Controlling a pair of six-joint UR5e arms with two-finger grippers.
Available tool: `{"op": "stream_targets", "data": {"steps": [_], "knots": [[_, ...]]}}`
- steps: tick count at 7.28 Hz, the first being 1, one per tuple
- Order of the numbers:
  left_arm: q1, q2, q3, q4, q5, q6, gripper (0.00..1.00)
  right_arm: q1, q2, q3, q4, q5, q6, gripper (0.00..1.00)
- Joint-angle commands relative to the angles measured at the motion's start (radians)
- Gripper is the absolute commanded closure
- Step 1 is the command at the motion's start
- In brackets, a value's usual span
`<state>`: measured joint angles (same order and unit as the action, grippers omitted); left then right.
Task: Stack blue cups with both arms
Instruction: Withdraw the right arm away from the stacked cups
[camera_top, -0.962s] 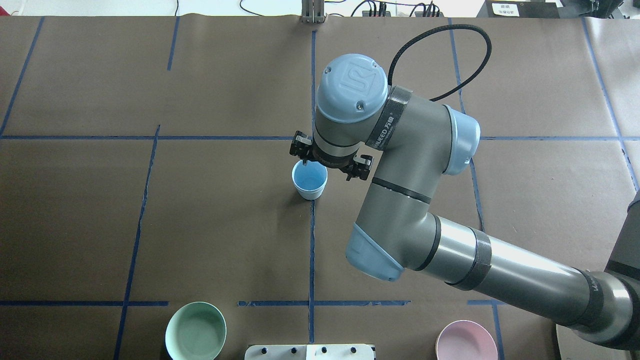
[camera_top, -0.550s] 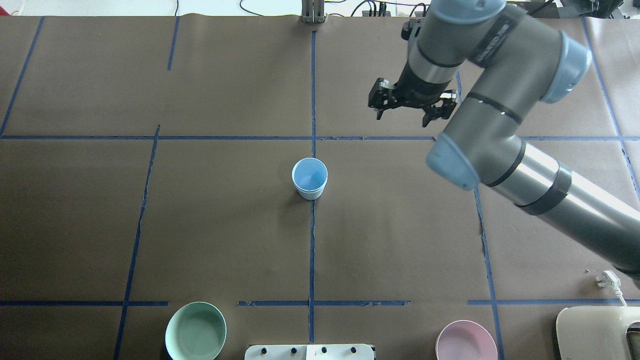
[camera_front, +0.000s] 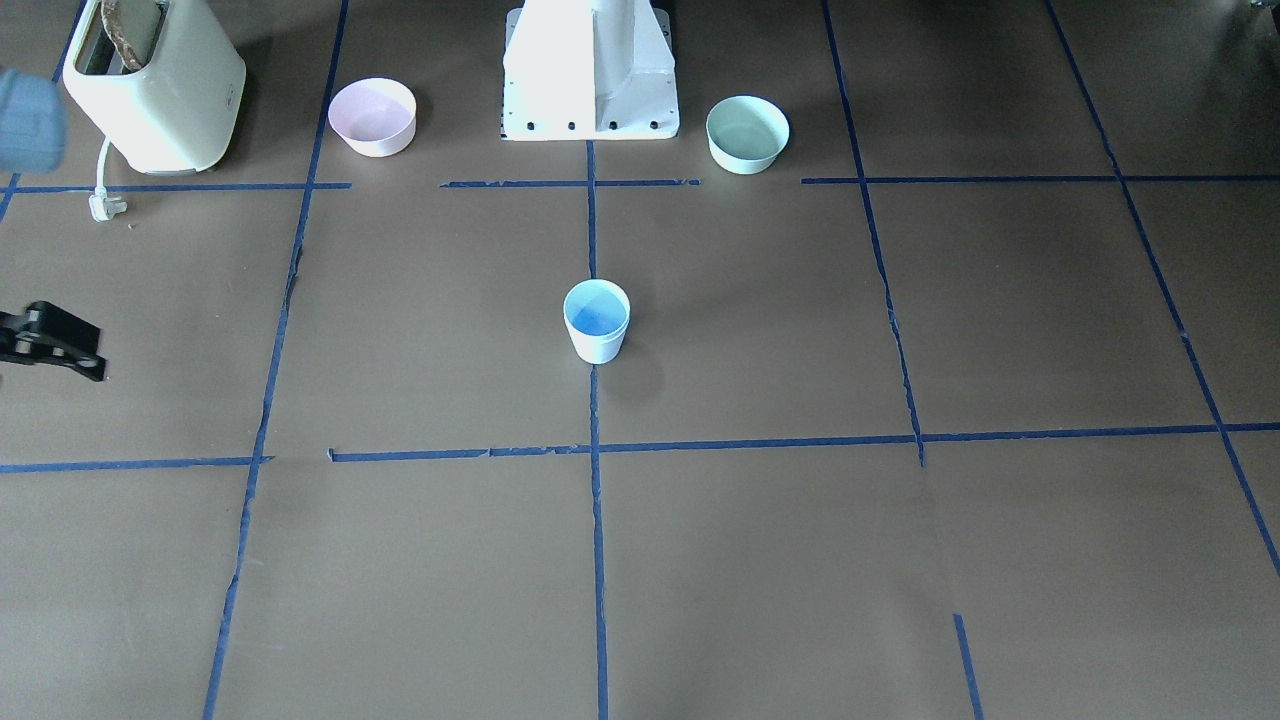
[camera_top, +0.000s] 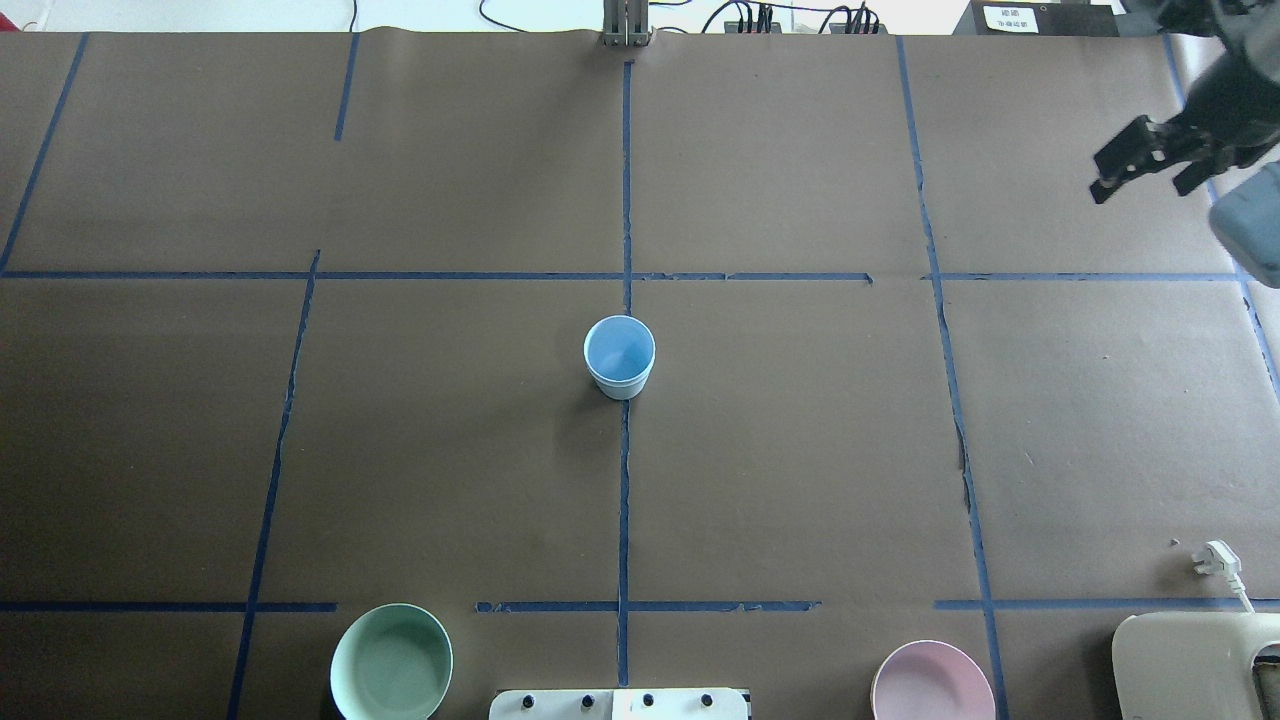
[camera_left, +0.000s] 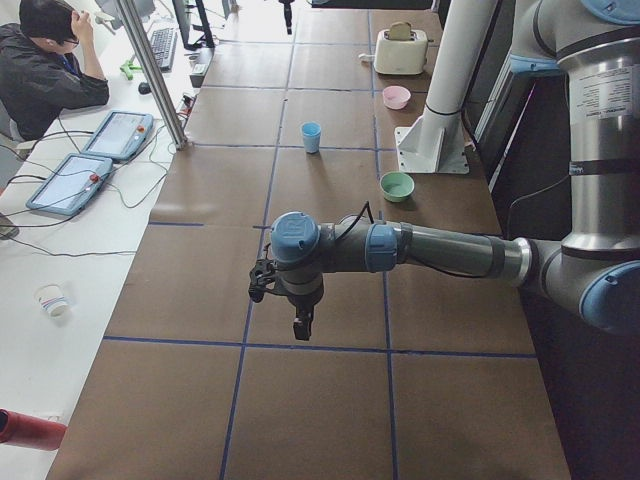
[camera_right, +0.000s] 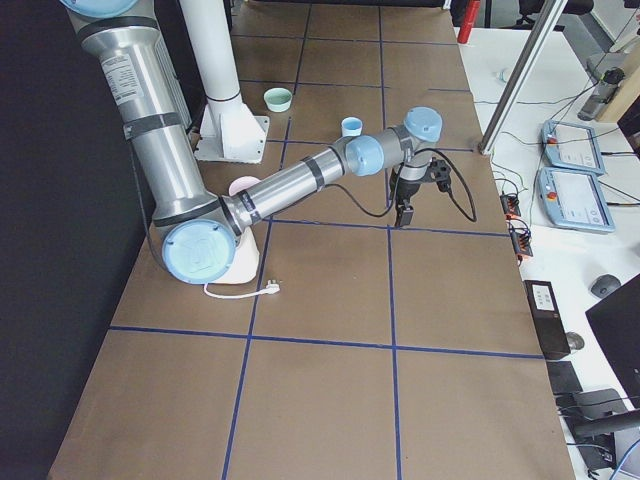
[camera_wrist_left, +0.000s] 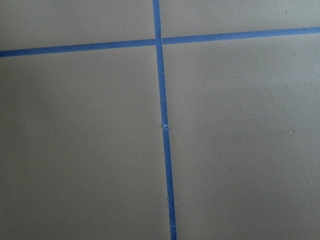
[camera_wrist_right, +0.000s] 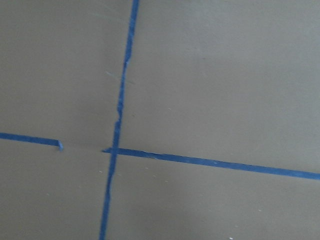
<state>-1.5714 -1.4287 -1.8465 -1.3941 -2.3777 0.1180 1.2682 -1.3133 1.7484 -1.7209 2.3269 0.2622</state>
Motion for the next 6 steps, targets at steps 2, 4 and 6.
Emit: {"op": "stream_targets", "data": {"steps": [2,4,6], "knots": [[0.001,0.000,0.000,-0.025,0.000,0.003,0.00,0.218,-0.300,0.011,0.004,0.005,-0.484,0.00],[0.001,0.011,0.001,-0.042,0.002,0.000,0.00,0.264,-0.410,0.010,0.006,0.003,-0.555,0.00],[0.002,0.016,0.006,-0.045,0.014,0.000,0.00,0.264,-0.425,0.010,0.006,0.003,-0.548,0.00]]}}
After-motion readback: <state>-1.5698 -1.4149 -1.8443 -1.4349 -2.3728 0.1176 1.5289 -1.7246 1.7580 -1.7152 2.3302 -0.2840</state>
